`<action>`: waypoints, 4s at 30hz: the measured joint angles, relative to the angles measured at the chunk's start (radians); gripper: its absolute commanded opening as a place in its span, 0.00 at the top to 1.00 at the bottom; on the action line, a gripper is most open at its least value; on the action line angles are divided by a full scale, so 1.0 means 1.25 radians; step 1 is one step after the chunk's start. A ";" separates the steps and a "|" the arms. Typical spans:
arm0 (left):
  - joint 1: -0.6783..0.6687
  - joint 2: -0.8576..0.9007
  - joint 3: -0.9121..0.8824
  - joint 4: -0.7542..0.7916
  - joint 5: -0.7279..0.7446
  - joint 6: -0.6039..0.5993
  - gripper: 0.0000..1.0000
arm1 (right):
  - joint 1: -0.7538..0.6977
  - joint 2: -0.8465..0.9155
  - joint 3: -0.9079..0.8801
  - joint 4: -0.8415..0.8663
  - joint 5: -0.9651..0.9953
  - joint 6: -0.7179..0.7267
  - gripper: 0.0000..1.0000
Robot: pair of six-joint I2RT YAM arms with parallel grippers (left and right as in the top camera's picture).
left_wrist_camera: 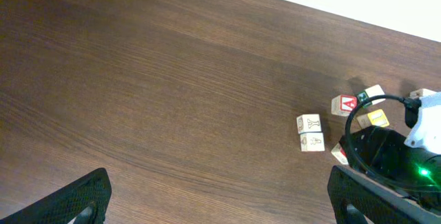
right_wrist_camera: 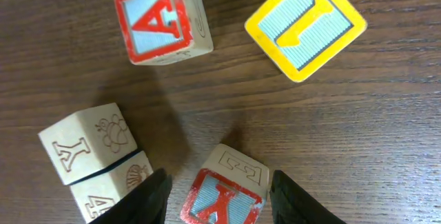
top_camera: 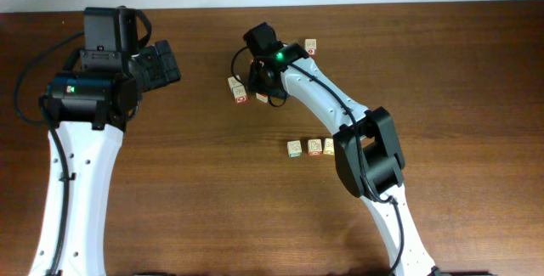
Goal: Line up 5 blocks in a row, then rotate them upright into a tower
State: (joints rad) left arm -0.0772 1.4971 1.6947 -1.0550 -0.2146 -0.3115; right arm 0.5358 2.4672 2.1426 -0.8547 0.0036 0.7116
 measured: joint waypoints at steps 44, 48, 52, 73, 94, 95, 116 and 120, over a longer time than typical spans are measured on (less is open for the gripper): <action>0.000 0.000 0.000 0.000 0.000 0.000 0.01 | 0.065 -0.003 0.002 -0.432 -0.139 -0.184 0.65; 0.000 0.000 0.000 0.000 0.000 0.000 0.01 | 0.072 -0.003 0.001 -0.442 -0.121 -0.192 0.65; 0.000 0.000 0.000 0.000 0.000 0.000 0.01 | 0.072 -0.003 0.000 -0.448 -0.103 -0.193 0.65; 0.000 0.000 0.000 0.000 0.000 0.000 0.01 | 0.070 -0.003 0.005 -0.497 -0.078 -0.200 0.49; 0.000 0.000 0.000 0.000 0.000 0.000 0.01 | 0.052 0.012 0.126 0.002 -0.097 -0.377 0.31; 0.000 0.000 0.000 0.000 0.000 0.000 0.01 | 0.056 0.018 0.126 0.004 -0.097 -0.381 0.32; 0.000 0.000 0.000 0.000 0.000 0.000 0.01 | 0.060 0.089 0.121 0.003 -0.066 -0.398 0.68; 0.000 0.000 0.000 0.000 0.000 0.000 0.01 | 0.060 0.089 0.138 -0.066 -0.072 -0.376 0.68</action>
State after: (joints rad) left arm -0.0772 1.4971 1.6947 -1.0550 -0.2146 -0.3115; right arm 0.6102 2.5778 2.3154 -0.9367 -0.0860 0.2413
